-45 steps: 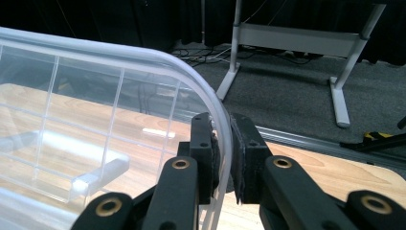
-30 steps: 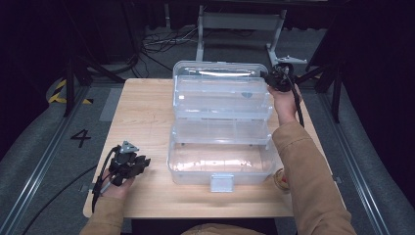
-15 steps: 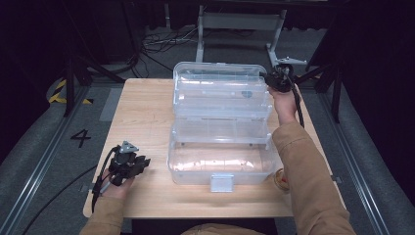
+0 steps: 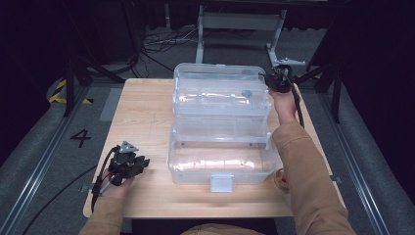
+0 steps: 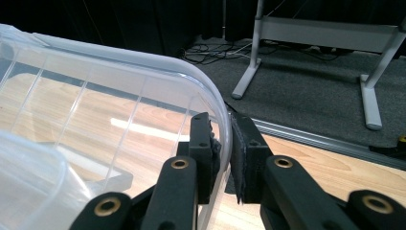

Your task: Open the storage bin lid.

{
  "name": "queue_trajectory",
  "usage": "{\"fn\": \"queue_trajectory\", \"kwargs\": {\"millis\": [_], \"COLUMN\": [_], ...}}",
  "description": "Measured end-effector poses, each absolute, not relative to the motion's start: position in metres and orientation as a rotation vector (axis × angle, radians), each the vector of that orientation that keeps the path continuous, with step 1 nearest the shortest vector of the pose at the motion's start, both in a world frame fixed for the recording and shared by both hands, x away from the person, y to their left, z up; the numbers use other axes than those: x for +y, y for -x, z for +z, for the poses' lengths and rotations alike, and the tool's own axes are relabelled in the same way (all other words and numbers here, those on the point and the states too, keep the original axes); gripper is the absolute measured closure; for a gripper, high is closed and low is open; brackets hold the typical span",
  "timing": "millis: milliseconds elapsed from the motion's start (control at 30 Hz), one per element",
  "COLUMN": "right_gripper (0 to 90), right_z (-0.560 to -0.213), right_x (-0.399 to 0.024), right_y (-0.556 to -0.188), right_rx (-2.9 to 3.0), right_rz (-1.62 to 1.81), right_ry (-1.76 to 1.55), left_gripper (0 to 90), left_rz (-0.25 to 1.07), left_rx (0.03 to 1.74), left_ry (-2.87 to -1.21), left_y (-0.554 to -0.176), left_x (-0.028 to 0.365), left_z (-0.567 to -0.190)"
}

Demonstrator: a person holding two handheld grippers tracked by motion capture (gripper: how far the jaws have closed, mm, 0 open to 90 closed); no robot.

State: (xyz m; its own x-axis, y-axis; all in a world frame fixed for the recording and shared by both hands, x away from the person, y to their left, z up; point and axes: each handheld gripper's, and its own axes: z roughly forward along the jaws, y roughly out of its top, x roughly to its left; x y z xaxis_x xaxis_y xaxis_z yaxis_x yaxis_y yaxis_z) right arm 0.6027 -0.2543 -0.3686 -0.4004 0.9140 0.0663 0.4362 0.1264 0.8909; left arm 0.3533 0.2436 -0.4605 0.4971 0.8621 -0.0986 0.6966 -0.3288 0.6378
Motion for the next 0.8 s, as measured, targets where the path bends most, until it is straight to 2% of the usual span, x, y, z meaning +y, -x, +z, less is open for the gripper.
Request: {"fn": "queue_trajectory", "kwargs": {"millis": [800], "right_gripper": [81.5], "right_z": [-0.385], "right_x": [-0.258], "right_y": [-0.614], "right_rx": [1.952], "right_rz": [1.221], "right_ry": [-1.364], "left_gripper": [71.7], "left_rz": [0.344], "left_rx": [1.272], "left_ry": [-2.118], "left_y": [-0.355], "left_x": [0.245], "left_z": [-0.461]}}
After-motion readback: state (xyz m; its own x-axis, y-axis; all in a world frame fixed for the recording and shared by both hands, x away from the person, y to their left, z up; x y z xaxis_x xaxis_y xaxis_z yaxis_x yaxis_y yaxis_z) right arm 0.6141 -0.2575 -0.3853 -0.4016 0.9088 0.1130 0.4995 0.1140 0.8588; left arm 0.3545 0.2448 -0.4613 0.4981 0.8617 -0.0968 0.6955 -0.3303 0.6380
